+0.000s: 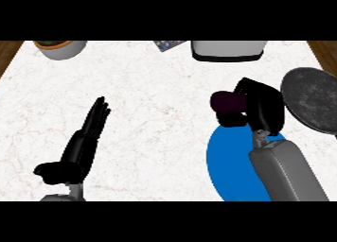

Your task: Pick the eggplant from the plate and place it in the pan

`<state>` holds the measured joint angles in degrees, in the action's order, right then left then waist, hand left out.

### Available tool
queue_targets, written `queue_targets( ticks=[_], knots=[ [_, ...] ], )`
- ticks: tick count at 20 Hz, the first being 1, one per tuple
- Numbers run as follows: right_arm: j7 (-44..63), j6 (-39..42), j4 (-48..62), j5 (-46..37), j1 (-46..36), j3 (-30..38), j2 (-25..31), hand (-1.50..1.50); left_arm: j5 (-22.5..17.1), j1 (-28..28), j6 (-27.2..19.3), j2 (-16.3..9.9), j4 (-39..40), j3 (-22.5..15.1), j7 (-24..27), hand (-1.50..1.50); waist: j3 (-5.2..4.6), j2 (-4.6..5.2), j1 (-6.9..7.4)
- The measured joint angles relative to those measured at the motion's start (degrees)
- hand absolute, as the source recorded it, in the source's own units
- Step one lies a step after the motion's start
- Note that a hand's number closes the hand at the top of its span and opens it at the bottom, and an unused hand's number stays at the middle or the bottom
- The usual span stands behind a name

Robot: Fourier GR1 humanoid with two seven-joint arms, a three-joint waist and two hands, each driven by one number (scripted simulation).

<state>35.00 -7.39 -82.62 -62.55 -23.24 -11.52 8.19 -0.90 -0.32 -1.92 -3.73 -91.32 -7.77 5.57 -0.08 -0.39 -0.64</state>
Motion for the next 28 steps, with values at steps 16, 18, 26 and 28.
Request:
queue_targets(
  ticks=[16, 18, 26, 28],
  knots=[
    [-8.1, -14.2, 4.0, 9.5, 1.8, 19.6, 5.6, 1.5, 0.8, -1.0, 0.4, 1.2, 0.8, -0.1, 0.4, 0.0, 0.11, 0.49, 0.84],
    [-11.3, -17.6, 8.3, 9.3, 1.4, 21.6, 7.2, 1.5, 0.9, -0.9, 0.5, 1.0, 0.3, -0.2, -0.1, 0.0, 0.13, 0.55, 1.05],
    [-25.0, -31.2, 29.4, 12.7, -5.8, 30.9, 15.1, 1.5, 0.5, -1.8, 1.6, 0.6, 1.2, 0.6, 0.6, 0.0, 0.21, 0.9, 1.89],
    [-30.0, -33.5, 34.6, 15.9, -7.4, 33.5, 16.8, 1.5, 0.8, -2.2, 1.2, 1.1, 1.0, 0.2, 0.1, 0.0, 0.23, 0.94, 1.98]
  ],
)
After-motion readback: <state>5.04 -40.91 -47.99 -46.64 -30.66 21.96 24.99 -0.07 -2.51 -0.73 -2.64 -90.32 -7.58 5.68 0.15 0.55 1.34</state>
